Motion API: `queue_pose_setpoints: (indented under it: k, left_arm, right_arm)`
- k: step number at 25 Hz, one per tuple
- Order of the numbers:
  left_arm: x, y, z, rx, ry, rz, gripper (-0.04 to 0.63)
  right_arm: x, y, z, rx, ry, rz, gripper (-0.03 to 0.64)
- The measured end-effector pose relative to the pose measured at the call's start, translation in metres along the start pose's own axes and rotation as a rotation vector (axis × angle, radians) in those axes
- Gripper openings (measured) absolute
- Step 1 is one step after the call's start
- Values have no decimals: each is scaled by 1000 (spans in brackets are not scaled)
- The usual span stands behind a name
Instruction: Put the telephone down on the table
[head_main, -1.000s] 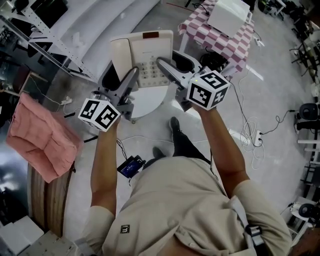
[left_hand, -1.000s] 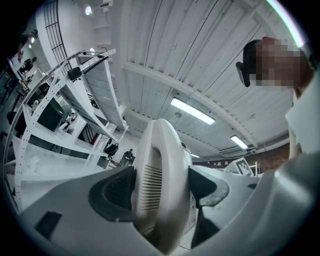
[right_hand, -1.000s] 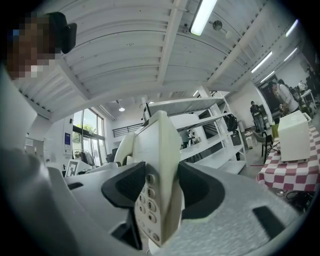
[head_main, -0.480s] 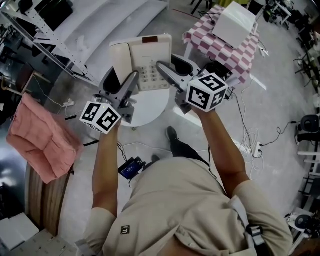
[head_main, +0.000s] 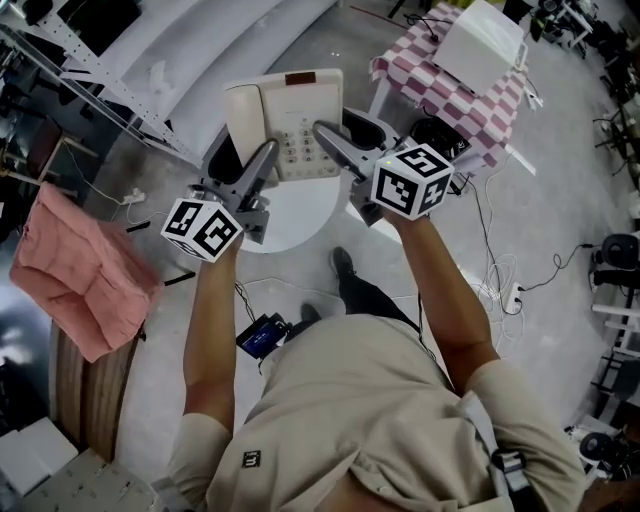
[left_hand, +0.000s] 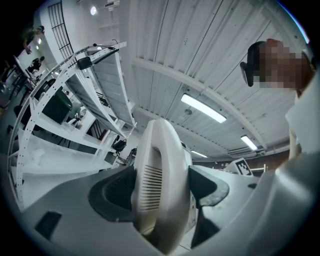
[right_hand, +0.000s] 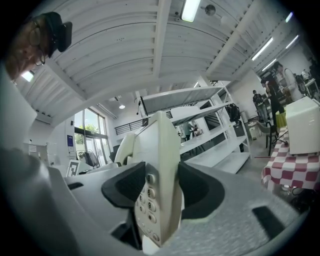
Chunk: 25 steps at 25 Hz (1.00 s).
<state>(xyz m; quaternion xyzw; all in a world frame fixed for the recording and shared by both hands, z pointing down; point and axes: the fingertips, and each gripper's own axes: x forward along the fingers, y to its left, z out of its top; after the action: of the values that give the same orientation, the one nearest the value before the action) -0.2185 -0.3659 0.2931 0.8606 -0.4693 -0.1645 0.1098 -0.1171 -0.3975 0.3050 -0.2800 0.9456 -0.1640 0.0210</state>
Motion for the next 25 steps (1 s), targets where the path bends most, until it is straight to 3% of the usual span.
queue_pose_setpoints:
  k: [25]
  left_arm:
    - [64,105,-116,-149,145,106,333]
  right_arm:
    - [66,-124,-96,177,149,-26,193]
